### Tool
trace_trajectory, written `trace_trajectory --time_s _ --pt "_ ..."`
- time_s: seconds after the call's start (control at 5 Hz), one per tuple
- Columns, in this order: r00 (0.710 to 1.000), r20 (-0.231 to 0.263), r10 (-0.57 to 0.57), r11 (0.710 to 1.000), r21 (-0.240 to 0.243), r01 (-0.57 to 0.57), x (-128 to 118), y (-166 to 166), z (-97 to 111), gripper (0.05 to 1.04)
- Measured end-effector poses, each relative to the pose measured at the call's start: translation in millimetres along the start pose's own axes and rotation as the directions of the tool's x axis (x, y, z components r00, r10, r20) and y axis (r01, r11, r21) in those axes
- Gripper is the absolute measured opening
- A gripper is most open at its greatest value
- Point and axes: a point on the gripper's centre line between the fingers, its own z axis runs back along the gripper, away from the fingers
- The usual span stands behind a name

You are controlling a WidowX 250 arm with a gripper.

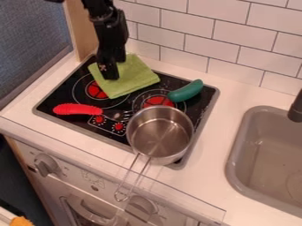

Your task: Put the green towel on the right burner

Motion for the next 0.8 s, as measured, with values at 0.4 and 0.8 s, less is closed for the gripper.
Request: trace_trajectory --time_s 0.4,0.8 --pt "0.999 -0.017 0.029 0.999 -0.028 -0.029 -4.1 7.0 -11.3 1.001" --pt "1.000 -0.027 -0.010 0.999 -0.044 0.008 5.4 0.6 -15.3 1.001"
